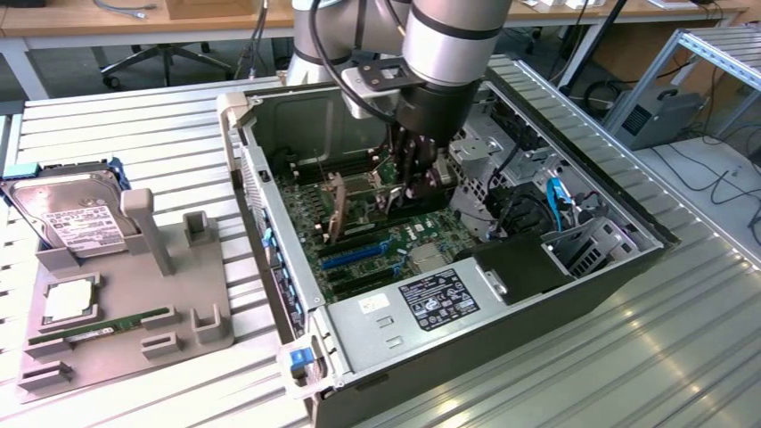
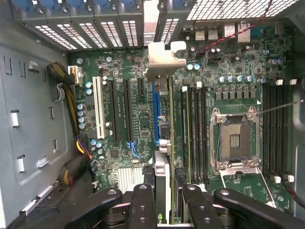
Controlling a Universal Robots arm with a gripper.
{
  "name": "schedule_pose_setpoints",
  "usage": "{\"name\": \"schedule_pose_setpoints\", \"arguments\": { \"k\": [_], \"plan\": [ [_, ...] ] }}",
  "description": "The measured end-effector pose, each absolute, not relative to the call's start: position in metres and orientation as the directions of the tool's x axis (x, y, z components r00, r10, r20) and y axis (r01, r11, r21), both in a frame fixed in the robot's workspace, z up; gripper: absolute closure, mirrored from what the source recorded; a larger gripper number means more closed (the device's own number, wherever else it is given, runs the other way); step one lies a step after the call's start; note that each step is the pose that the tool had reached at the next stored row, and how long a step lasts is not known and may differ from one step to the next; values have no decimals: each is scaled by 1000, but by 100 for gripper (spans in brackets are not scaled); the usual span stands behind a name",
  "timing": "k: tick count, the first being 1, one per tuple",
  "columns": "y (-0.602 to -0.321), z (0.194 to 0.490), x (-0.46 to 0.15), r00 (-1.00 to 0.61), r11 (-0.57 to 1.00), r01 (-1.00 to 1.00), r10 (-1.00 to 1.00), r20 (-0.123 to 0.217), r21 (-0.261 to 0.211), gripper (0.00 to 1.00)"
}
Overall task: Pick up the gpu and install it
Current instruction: 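Insert the gpu into the slot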
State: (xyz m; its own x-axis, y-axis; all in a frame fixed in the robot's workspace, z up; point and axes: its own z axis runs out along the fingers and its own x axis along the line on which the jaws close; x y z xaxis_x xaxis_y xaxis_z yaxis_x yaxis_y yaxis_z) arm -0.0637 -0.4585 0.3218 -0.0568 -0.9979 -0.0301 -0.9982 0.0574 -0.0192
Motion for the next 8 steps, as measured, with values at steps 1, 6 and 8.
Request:
{"name": "schedule_pose_setpoints", "arguments": {
  "k": [1,6,8],
  "plan": [
    [-459,322,-64,-57,57,-998,-998,-30,-19,73],
    [-459,322,-66,-57,57,-998,-998,-30,-19,73],
    [-459,322,-67,-57,57,-998,-998,-30,-19,73]
  ]
}}
